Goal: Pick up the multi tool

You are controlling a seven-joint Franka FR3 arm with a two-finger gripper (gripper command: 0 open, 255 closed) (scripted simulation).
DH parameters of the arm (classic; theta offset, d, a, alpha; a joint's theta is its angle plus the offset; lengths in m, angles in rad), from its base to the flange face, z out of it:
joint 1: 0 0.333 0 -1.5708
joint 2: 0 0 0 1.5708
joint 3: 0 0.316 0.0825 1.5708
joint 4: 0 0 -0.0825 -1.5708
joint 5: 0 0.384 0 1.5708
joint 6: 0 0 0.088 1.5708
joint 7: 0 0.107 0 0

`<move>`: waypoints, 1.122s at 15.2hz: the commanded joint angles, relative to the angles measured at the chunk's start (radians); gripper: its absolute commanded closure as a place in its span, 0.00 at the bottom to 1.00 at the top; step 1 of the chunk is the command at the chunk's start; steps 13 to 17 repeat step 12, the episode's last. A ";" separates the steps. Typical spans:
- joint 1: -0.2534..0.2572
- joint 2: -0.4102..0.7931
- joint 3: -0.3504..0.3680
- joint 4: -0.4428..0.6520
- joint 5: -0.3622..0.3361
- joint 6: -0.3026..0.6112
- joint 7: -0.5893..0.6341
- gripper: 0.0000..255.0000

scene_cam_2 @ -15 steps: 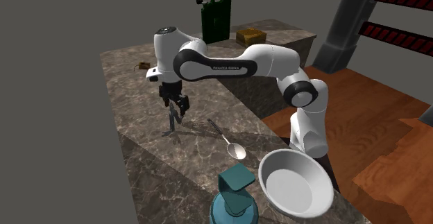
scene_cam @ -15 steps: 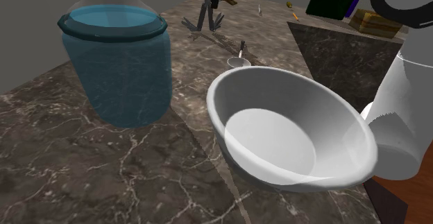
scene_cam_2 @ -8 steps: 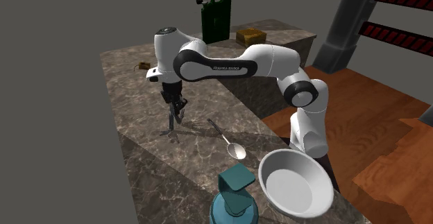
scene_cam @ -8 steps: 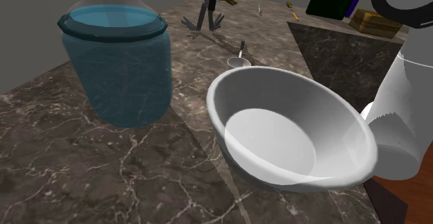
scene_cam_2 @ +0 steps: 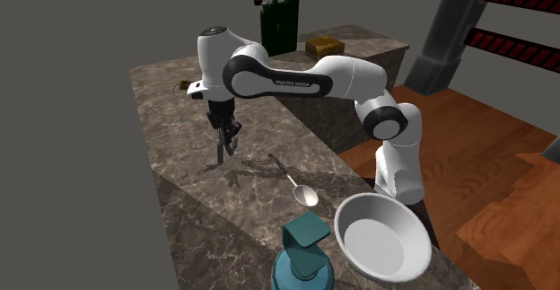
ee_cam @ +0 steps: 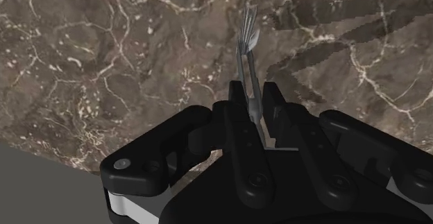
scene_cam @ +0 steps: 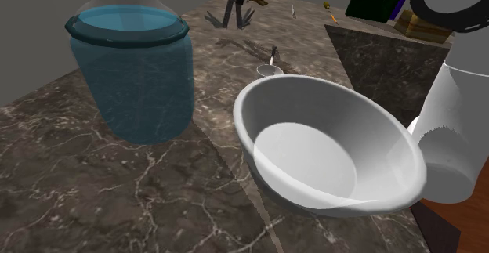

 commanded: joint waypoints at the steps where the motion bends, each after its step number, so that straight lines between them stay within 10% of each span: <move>1: -0.002 0.018 0.000 0.055 0.001 -0.037 0.000 1.00; 10: -0.017 0.190 0.000 0.461 0.016 -0.272 0.005 1.00; 17: -0.018 0.197 0.000 0.476 0.016 -0.279 0.005 1.00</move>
